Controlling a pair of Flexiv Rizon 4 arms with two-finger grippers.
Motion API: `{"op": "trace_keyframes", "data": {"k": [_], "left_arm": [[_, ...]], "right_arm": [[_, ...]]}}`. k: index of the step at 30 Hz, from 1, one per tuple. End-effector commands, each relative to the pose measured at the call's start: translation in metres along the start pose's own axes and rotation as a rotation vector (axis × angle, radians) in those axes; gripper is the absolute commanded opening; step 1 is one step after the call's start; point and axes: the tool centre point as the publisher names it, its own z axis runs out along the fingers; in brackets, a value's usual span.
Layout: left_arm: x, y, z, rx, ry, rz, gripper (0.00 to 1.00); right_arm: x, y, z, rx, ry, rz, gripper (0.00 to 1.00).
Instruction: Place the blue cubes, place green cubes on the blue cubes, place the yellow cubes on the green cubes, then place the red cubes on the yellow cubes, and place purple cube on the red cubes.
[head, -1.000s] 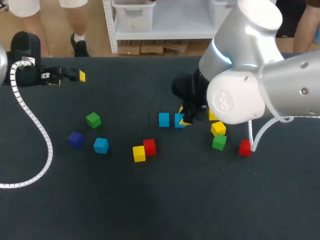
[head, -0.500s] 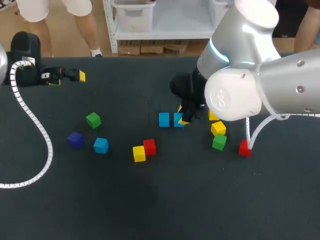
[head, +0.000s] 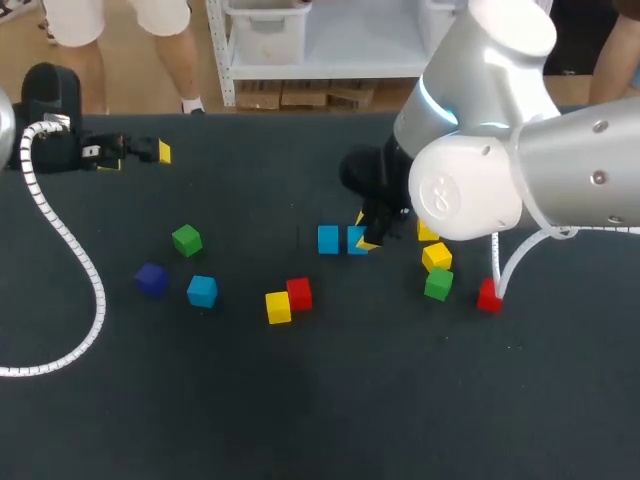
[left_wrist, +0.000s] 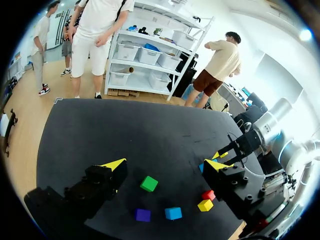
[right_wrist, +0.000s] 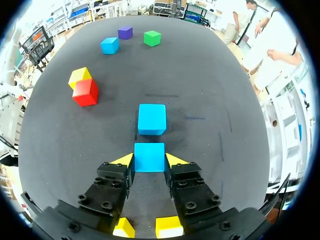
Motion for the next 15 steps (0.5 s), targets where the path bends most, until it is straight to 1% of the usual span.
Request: {"op": "trace_keyframes", "data": {"k": [1,2,3,6,9,13,15], "left_arm": [[0.0002,0.0006,0.0001,0.001,-0.001,0.0,1.0],[0.0002,0.0006,0.0001,0.001,-0.001,0.0,1.0],[0.0002,0.0006,0.0001,0.001,-0.001,0.0,1.0],[0.0002,0.0006,0.0001,0.001,-0.001,0.0,1.0],[0.0002,0.0006,0.0001,0.001,-0.001,0.0,1.0],[0.0002,0.0006,0.0001,0.001,-0.001,0.0,1.0],[0.0002,0.0006,0.0001,0.001,-0.001,0.0,1.0]], "right_arm": [[0.0008,-0.0019,0.0022,-0.008,-0.004,-0.003,0.09],[0.0008,-0.0021,0.0023,-0.008,-0.004,-0.005,0.16],[0.0009,-0.0024,0.0027,-0.009,-0.005,-0.006,0.26],[0.0013,-0.0035,0.0032,-0.009,-0.004,-0.007,0.25],[0.0016,-0.0044,0.003,-0.008,-0.004,-0.007,0.28],[0.0023,-0.0055,0.003,-0.008,-0.004,-0.007,0.27],[0.0025,-0.0057,0.0031,-0.009,-0.005,-0.007,0.3]]}}
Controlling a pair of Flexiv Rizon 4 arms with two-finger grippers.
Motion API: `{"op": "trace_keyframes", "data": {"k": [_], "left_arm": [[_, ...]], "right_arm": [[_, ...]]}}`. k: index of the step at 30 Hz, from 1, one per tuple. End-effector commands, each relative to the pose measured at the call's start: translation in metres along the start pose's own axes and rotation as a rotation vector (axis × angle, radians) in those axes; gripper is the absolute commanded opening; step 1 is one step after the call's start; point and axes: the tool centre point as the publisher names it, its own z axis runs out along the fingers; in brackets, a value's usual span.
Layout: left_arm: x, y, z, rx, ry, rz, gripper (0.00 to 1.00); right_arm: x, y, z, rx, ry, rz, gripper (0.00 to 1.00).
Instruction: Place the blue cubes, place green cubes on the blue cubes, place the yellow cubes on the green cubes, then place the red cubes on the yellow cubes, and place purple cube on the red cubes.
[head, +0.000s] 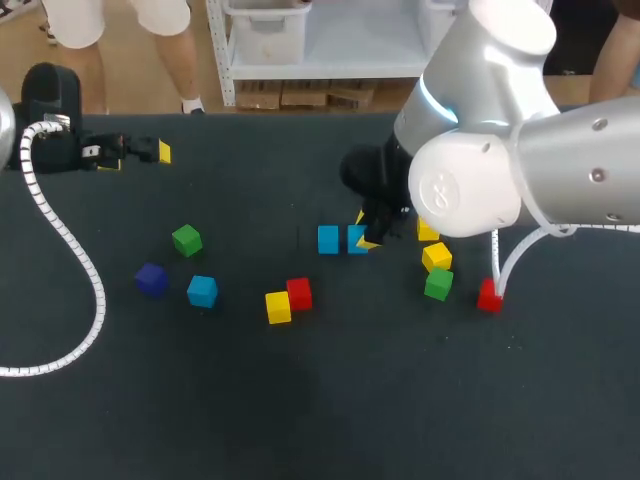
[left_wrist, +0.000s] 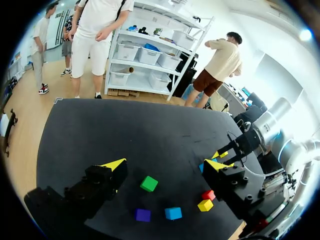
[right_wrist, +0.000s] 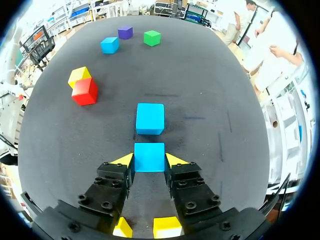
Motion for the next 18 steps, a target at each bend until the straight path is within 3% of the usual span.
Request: {"op": "trace_keyframes", "data": {"k": [1,6,8,9,11,18], "left_arm": [[0.0002,0.0006,0.0001,0.001,-0.001,0.0,1.0],[0.0002,0.0006,0.0001,0.001,-0.001,0.0,1.0],[0.0002,0.0006,0.0001,0.001,-0.001,0.0,1.0],[0.0002,0.0006,0.0001,0.001,-0.001,0.0,1.0],[0.0002,0.0006,0.0001,0.001,-0.001,0.0,1.0],[0.0002,0.0006,0.0001,0.001,-0.001,0.0,1.0]], "right_arm": [[0.0017,-0.0029,0.0028,-0.006,-0.003,-0.001,0.31],[0.0026,-0.0033,0.0033,-0.01,-0.007,0.002,0.42],[0.0026,-0.0033,0.0033,-0.013,-0.01,0.0,0.51],[0.0023,-0.0035,0.0035,-0.014,-0.011,-0.002,0.61],[0.0021,-0.0036,0.0037,-0.015,-0.011,-0.003,0.72],[0.0044,-0.0024,0.0001,-0.014,-0.011,0.002,0.79]]}}
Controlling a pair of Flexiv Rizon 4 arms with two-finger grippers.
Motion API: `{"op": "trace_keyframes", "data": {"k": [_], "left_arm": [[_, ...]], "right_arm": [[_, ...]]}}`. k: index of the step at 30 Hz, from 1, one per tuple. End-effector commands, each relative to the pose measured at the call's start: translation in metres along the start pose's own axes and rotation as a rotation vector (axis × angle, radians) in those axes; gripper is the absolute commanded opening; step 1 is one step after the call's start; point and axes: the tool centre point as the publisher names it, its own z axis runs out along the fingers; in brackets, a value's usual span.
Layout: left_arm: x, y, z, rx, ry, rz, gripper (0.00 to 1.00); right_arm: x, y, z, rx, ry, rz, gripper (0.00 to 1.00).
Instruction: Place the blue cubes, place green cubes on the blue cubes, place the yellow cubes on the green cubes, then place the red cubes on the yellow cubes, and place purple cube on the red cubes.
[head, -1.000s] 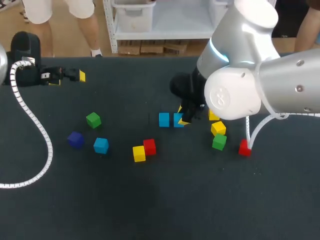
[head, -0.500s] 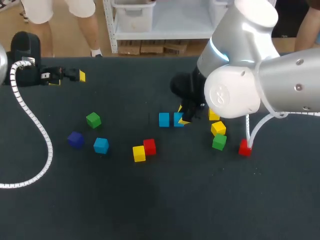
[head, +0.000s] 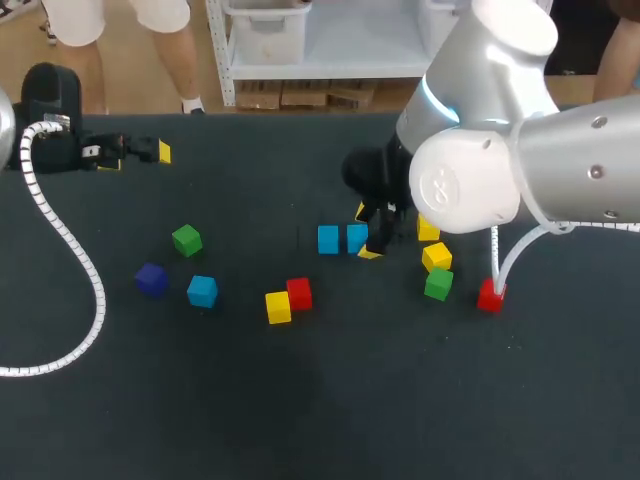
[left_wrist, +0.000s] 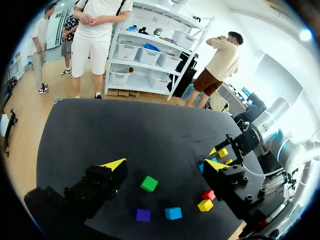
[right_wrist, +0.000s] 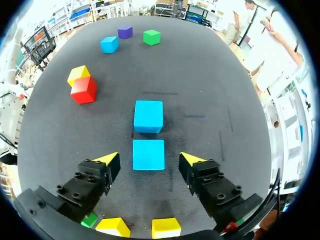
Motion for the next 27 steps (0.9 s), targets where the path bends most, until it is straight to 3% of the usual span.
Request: {"op": "trace_keyframes", "data": {"k": [1,2,4,6,8,20,27], "left_arm": [[0.0,0.001,0.0,0.001,-0.001,0.0,1.0],[0.0,0.001,0.0,0.001,-0.001,0.0,1.0],[0.0,0.001,0.0,0.001,-0.001,0.0,1.0],[0.0,0.001,0.0,0.001,-0.001,0.0,1.0],[0.0,0.001,0.0,0.001,-0.001,0.0,1.0],[0.0,0.001,0.0,0.001,-0.001,0.0,1.0],[0.0,0.001,0.0,0.001,-0.001,0.0,1.0]], "right_arm": [[0.002,0.0,-0.005,0.0,-0.003,0.004,0.8],[0.003,0.0,-0.007,0.001,-0.003,0.005,0.8],[0.005,0.001,-0.013,0.006,-0.014,0.011,0.93],[0.005,0.003,-0.021,0.016,-0.022,0.011,0.93],[0.007,0.006,-0.03,0.022,-0.037,0.013,1.0],[0.022,0.03,-0.094,0.078,-0.142,0.025,1.0],[0.044,0.045,-0.123,0.102,-0.191,0.051,1.0]]}}
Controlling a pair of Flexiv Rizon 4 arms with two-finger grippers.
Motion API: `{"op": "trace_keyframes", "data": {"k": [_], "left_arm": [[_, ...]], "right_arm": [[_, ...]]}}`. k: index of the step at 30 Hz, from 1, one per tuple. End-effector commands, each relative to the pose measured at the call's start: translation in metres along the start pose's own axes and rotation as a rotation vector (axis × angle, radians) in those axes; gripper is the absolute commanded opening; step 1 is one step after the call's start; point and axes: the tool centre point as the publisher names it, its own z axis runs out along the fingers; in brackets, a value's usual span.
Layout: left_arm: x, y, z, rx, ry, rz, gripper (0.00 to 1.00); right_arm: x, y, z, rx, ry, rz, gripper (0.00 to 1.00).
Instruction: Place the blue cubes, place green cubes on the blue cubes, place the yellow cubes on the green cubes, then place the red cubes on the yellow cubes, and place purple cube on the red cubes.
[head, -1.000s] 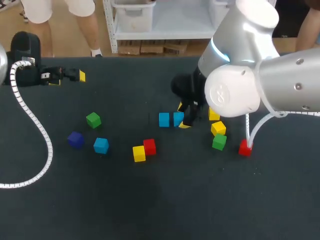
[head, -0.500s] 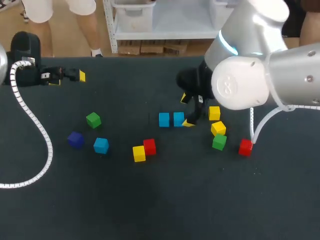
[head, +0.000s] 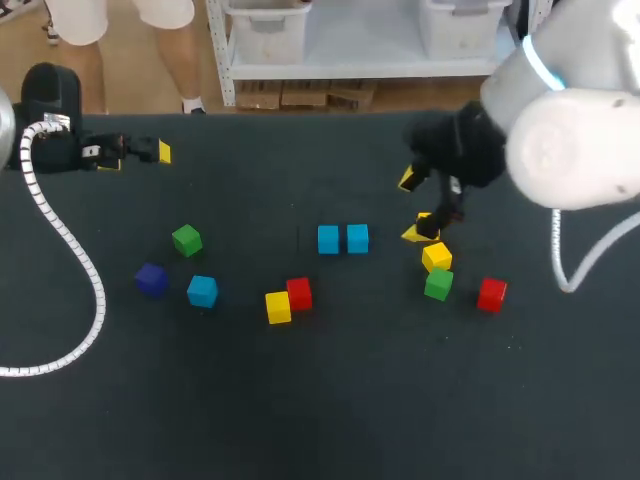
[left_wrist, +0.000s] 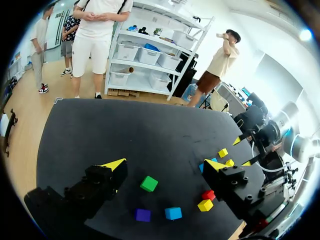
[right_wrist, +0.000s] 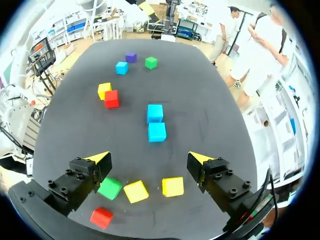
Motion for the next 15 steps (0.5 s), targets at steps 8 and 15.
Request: {"op": "trace_keyframes", "data": {"k": [8,15], "left_arm": [[0.0,0.001,0.0,0.001,-0.001,0.0,1.0],[0.0,0.001,0.0,0.001,-0.001,0.0,1.0]], "right_arm": [[0.044,0.034,-0.055,0.052,-0.087,0.034,1.0],[0.066,0.048,-0.076,0.069,-0.125,0.039,1.0]]}}
